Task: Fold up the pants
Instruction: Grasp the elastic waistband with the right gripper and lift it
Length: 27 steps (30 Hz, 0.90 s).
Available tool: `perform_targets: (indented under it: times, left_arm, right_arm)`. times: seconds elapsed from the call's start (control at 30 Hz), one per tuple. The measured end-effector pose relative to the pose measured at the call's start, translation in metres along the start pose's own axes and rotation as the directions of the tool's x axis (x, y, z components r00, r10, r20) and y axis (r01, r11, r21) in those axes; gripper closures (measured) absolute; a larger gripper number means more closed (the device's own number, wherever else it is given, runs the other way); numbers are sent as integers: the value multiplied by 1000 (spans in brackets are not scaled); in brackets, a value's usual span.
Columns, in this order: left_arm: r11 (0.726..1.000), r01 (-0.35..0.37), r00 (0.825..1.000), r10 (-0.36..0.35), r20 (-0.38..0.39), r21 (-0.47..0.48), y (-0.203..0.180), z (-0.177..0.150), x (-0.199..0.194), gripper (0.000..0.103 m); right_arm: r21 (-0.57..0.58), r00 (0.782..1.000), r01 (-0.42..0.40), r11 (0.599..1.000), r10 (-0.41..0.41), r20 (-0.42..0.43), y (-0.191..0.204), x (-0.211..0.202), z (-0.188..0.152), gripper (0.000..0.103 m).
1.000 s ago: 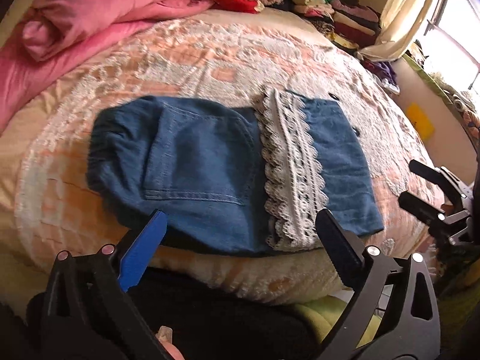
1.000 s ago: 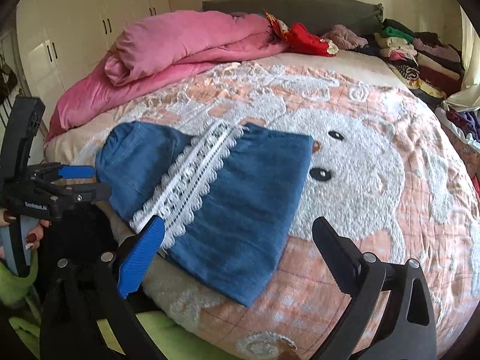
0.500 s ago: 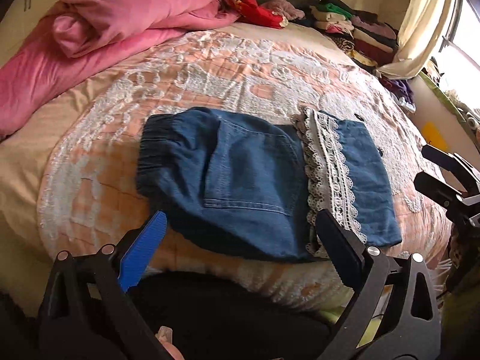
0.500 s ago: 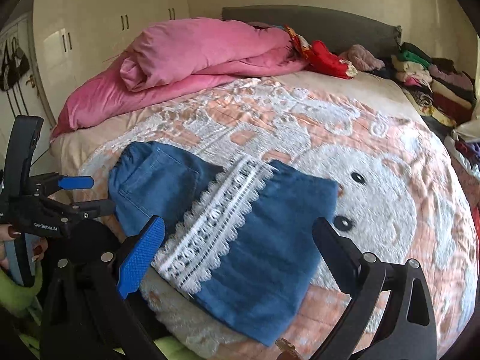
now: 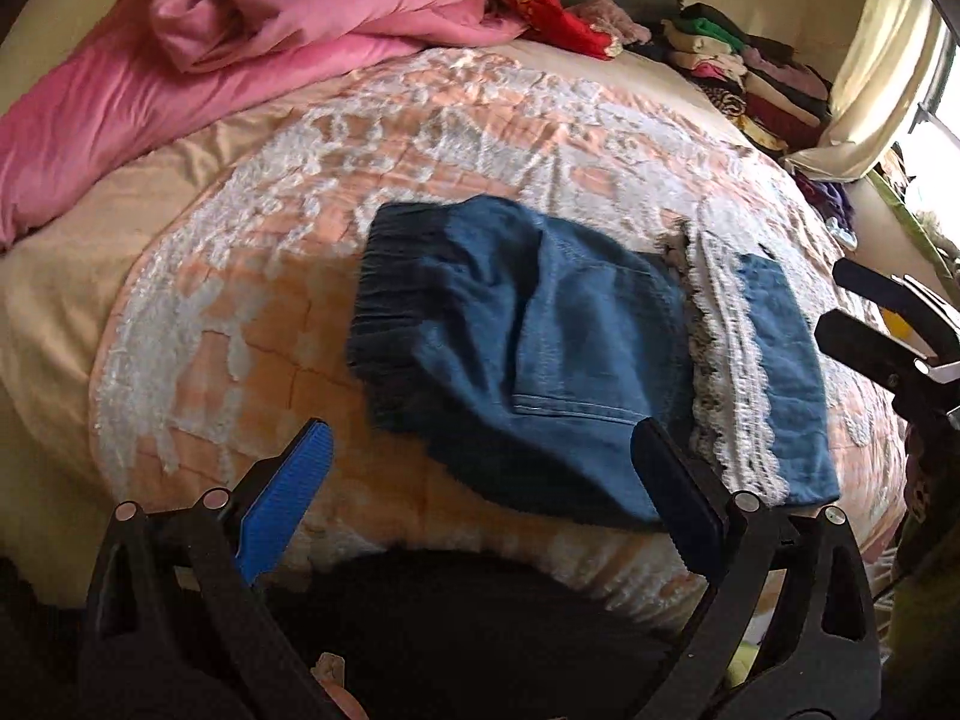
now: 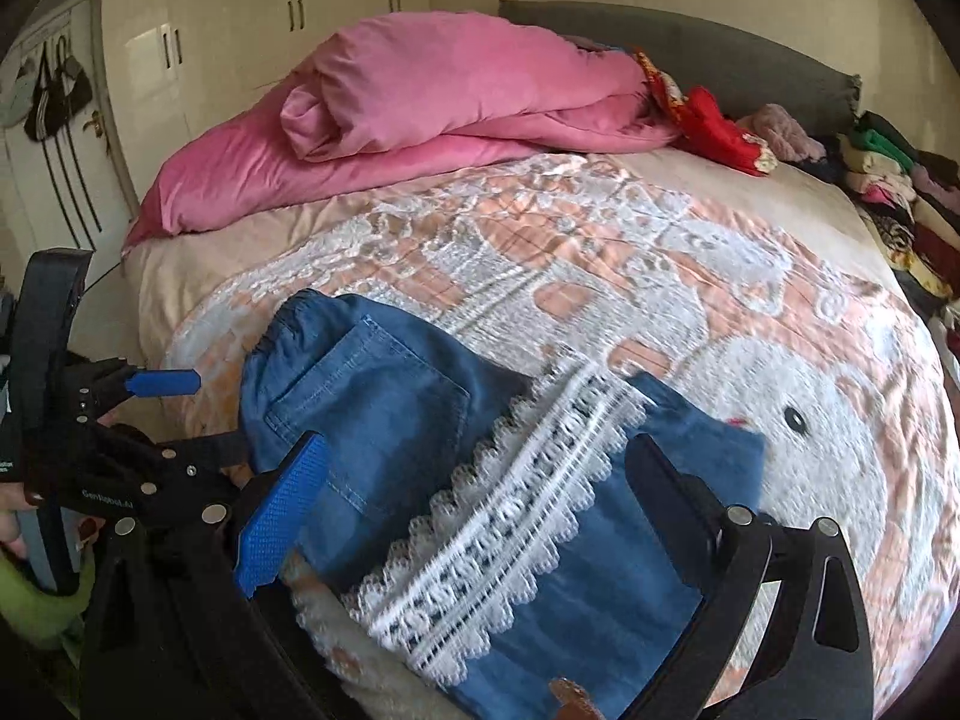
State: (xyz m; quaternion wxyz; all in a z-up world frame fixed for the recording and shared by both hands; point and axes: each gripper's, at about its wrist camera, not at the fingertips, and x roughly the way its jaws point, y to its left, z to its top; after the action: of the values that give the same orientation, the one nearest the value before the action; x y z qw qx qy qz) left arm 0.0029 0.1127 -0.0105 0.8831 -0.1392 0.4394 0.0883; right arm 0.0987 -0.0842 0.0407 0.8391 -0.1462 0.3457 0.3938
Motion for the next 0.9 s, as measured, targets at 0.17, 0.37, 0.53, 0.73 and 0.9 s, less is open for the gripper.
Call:
perform_targets:
  times: [0.17,0.37,0.53,0.73,0.9]
  left_arm:
    - [997,24,999,-27,-45,-75,20,-1,15,10]
    - [981,104,991,-116,-65,-161,32,-3,27,10]
    - [957,189,974,-212,-85,-221,35,-1,36,38]
    - [934,230,955,-270,-120,-272,38,-3,47,48]
    - [939,219,957,-260,-131,-267,36,-5,47,48]
  right_arm:
    - [-23,999,-45,999,45,-26,6,23,19,5]
    - [-88,990,-125,988,119,-79,25,58,49,5]
    - [-102,970,-202,974,184,-161,38,97,68,5]
    - [-139,933,-282,949,237,-273,67,144,76,5]
    - [-133,894,-347,928,284,-348,80,177,71,5]
